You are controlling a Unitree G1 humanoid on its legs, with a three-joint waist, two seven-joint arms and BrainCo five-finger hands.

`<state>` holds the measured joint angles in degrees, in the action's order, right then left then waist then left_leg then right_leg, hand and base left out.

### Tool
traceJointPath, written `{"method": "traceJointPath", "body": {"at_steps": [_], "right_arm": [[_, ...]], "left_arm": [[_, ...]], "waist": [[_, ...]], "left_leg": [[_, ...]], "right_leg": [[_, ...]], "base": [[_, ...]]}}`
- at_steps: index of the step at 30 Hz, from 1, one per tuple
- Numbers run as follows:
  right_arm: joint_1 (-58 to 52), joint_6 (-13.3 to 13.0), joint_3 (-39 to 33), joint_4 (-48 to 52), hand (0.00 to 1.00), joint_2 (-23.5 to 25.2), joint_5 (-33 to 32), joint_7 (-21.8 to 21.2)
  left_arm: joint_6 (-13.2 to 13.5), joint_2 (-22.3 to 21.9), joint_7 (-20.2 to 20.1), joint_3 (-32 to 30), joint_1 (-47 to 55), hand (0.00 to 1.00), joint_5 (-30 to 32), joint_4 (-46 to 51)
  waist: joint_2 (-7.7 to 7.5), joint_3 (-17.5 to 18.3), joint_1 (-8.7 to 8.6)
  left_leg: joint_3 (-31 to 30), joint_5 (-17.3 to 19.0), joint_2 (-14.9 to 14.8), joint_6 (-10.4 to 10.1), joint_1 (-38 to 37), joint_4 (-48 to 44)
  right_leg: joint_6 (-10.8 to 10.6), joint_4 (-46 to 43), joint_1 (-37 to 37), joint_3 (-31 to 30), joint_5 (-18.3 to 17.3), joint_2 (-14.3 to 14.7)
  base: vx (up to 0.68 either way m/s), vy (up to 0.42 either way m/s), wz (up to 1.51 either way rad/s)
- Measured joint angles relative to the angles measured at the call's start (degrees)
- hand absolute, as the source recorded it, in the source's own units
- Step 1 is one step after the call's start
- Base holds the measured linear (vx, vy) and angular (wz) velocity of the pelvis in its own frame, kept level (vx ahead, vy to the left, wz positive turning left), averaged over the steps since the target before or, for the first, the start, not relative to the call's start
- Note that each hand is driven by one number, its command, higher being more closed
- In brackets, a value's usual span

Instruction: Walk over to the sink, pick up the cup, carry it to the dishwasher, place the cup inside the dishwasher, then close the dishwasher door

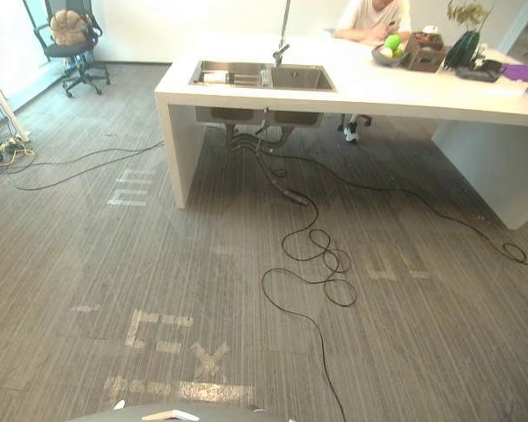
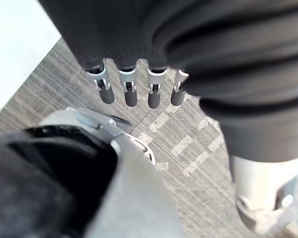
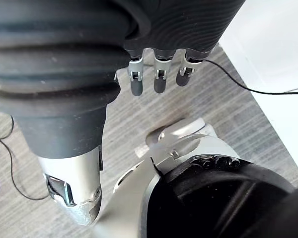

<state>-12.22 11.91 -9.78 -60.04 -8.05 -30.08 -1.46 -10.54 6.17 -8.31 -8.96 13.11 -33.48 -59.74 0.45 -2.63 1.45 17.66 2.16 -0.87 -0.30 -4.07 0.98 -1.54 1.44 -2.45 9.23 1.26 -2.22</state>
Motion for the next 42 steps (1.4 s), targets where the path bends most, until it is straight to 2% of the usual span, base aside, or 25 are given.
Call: {"method": "traceJointPath", "body": {"at_steps": [1, 5, 9, 12, 13, 15, 19, 22, 24, 28, 30, 34, 37, 42], "right_arm": [[0.04, -1.1, -0.25, 0.01, 0.0, 0.14, -0.02, 0.98], [1.29, -2.17, -1.21, 0.5, 0.0, 0.41, -1.78, 1.48], [5.66, -3.51, -1.63, 0.87, 0.0, 1.01, -1.63, 1.41], [9.12, -4.67, 0.36, 3.73, 0.0, 2.27, -1.57, 1.4], [10.68, -4.9, 0.76, 4.72, 0.0, 3.39, -1.61, 1.35], [12.81, -5.58, 1.47, 5.11, 0.0, 4.11, -1.68, 1.05], [14.99, -6.06, 2.45, 5.08, 0.0, 3.89, -1.59, 0.32], [14.46, -5.95, 2.5, 4.93, 0.0, 3.4, -0.98, 0.05], [14.46, -6.03, 2.45, 4.71, 0.0, 2.89, -0.47, -0.54], [14.47, -9.28, 2.63, 4.14, 0.0, 2.9, 7.18, -1.08], [14.52, -9.56, 2.63, 3.87, 0.0, 2.88, 8.36, -1.05], [13.42, -10.61, 2.69, 2.69, 0.0, 2.85, 13.75, -0.91], [12.23, -10.59, 2.64, 2.68, 0.0, 2.84, 14.77, -0.92], [10.36, -9.7, 1.19, 1.46, 0.0, 2.8, 14.47, -0.96]], "left_arm": [[0.61, -0.53, -0.75, -0.03, -0.09, 0.0, -2.4, -0.01], [0.72, -0.79, -2.28, -0.1, -0.73, 0.0, -2.53, -0.07], [0.78, -0.49, -2.08, 0.28, -2.97, 0.0, -1.69, 0.09], [2.23, -0.55, -0.67, 2.49, -5.22, 0.0, -1.9, 4.95], [4.01, -1.42, 2.19, 3.79, -7.53, 0.0, -0.92, 7.46], [6.16, -2.32, 5.19, 4.98, -9.75, 0.0, 0.67, 8.57], [7.4, -2.42, 9.9, 6.63, -12.23, 0.0, 8.44, 9.67], [7.44, -2.78, 13.1, 6.96, -12.13, 0.0, 12.19, 9.42], [7.44, -2.75, 13.44, 7.09, -12.01, 0.0, 14.22, 9.07], [7.45, -2.71, 14.99, 9.03, -11.61, 0.0, 20.43, 8.47], [7.46, -2.86, 15.84, 9.22, -11.56, 0.0, 22.67, 8.43], [8.1, -2.68, 16.73, 9.63, -10.73, 0.0, 31.42, 6.87], [8.32, -2.69, 16.55, 10.22, -8.98, 0.0, 32.37, 5.48], [8.49, -2.07, 14.28, 9.35, -8.38, 0.0, 29.2, 4.12]], "waist": [[0.17, -0.15, -0.01], [0.31, -0.32, 0.39], [0.26, -1.46, 0.32], [0.03, -1.62, 0.73], [-0.24, -1.83, 0.86], [-0.57, -2.03, 0.94], [-0.96, -2.49, 0.44], [-0.63, -3.07, 0.1], [-0.47, -3.28, 0.1], [-0.33, -3.38, 0.06], [-0.33, -3.39, 0.04], [-0.09, -3.51, -0.13], [0.32, -3.59, -0.15], [0.4, -3.63, -0.77]], "left_leg": [[-0.06, -1.04, 0.13, -0.02, -1.39, 1.39], [-0.75, -1.8, 0.21, 0.37, -2.99, 2.45], [-1.75, -2.45, 0.21, -0.18, -2.87, 3.44], [-2.71, -2.71, 0.27, -0.18, -2.09, 3.44], [-3.38, -2.82, 0.36, -0.27, -1.9, 3.45], [-3.44, -2.82, 0.36, -0.25, -1.92, 3.45], [-3.39, -3.2, 0.4, 0.33, -2.04, 3.44], [-3.36, -3.21, 0.49, 0.37, -2.13, 3.42], [-3.4, -3.25, 0.51, 0.43, -2.2, 3.41], [-3.53, -3.25, 0.6, 0.43, -3.26, 3.36], [-3.53, -3.31, 0.63, 0.52, -3.23, 3.24], [-3.29, -3.49, 0.64, 0.77, -3.33, 3.25], [-1.87, -3.13, 0.49, 0.26, -4.08, 3.3], [-0.44, -2.96, 0.25, 0.08, -5.25, 3.28]], "right_leg": [[-0.15, 1.51, -1.82, 0.86, 0.92, 0.12], [-0.53, 3.19, -3.72, 1.96, 0.97, 0.46], [-0.64, 3.24, -3.52, 2.79, 0.89, 0.63], [-0.62, 3.57, -3.22, 3.94, 0.89, 0.6], [-0.6, 3.58, -3.29, 4.27, 0.91, 0.55], [-0.47, 3.58, -3.29, 4.25, 0.99, 0.57], [-0.41, 3.57, -3.25, 4.11, 1.03, 0.62], [-0.45, 3.35, -3.32, 4.05, 1.01, 0.61], [-0.45, 3.21, -3.43, 4.11, 1.02, 0.62], [-0.47, 3.2, -4.5, 4.13, 1.01, 0.6], [-0.41, 3.2, -4.5, 4.1, 1.06, 0.55], [-0.24, 3.27, -4.44, 3.47, 1.22, 0.52], [-0.27, 3.48, -4.55, 2.0, 1.4, 0.67], [-0.32, 3.52, -5.07, 0.49, 1.63, 0.86]], "base": [[0.1, -0.003, 0.12], [0.09, -0.017, 0.11], [0.0, -0.026, 0.12], [-0.06, -0.024, 0.21], [-0.07, -0.013, 0.19], [-0.06, -0.006, 0.04], [-0.02, -0.002, -0.04], [0.0, 0.0, 0.0], [0.0, 0.0, 0.0], [-0.02, 0.0, 0.01], [-0.06, 0.004, 0.01], [-0.06, 0.006, -0.05], [-0.05, 0.011, -0.21], [-0.03, 0.002, -0.17]]}}
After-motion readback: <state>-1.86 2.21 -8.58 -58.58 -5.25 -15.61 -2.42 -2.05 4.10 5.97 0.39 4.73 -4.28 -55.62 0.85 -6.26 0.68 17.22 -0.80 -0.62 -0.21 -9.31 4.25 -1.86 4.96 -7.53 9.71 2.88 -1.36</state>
